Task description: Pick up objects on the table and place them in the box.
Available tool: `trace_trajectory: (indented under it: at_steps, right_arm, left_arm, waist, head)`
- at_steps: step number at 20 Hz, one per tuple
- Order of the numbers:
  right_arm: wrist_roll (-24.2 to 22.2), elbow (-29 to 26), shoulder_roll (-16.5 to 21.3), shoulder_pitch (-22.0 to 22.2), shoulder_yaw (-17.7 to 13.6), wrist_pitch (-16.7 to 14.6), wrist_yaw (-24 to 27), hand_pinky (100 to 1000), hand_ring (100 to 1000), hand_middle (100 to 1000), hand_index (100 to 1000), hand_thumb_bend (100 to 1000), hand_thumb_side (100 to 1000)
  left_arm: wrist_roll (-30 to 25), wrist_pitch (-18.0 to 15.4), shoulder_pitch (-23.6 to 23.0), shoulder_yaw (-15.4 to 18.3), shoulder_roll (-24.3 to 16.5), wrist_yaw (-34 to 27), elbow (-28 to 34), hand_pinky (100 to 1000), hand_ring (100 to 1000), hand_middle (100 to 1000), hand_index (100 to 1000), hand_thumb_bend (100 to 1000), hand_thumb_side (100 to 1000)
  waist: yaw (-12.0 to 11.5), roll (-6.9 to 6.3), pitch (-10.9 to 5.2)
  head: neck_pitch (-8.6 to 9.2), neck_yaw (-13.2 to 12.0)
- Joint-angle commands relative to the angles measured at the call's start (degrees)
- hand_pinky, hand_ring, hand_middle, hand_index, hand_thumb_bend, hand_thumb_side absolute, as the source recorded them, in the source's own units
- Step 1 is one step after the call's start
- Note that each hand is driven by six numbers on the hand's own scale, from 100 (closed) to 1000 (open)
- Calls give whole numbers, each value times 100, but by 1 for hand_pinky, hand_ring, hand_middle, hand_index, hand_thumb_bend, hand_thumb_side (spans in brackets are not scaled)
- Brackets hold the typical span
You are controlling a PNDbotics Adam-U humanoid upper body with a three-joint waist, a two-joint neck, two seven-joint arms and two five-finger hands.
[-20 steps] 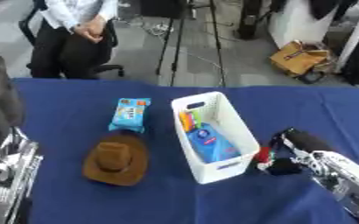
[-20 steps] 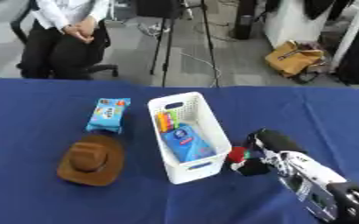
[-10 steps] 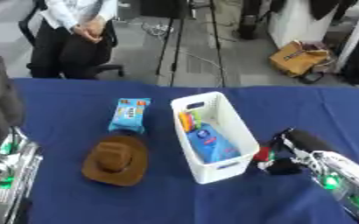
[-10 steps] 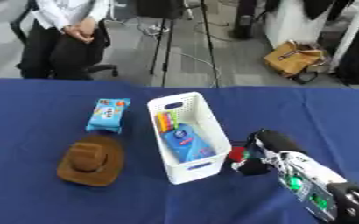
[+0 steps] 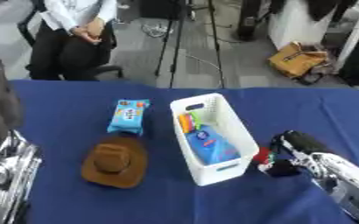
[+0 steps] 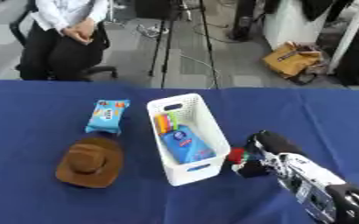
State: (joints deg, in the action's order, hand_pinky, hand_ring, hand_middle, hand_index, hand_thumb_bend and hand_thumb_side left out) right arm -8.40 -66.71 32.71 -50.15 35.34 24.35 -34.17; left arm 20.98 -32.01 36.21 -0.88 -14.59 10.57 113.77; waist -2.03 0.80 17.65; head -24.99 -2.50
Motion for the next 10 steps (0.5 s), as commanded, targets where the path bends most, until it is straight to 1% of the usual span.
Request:
trace_trajectory:
  at_steps: [1,3,10]
  right_arm:
    - [-11,-35,136,-60,-51,20,-32,857,852,579,701,509,494]
    - [-28,-37,136,-58,-47,23,-36,857,851,576,698,505,483]
    - [-31,-51,146,-46,-53,45,-45,856,848,568,690,476,488]
  left_arm:
    - [8,-5,90,46,-44,-25,82,902,942,885,982,100,1000]
    - [8,-5,93,46,-43,-24,82,902,942,885,982,100,1000]
    - [14,-5,92,49,-46,-21,82,902,942,885,982,100,1000]
  waist:
    - [-1,-9,-101]
    - [0,-10,-101]
    - [-2,-14,-89]
  head:
    - [46,13]
    - [46,15]
    - [35,17]
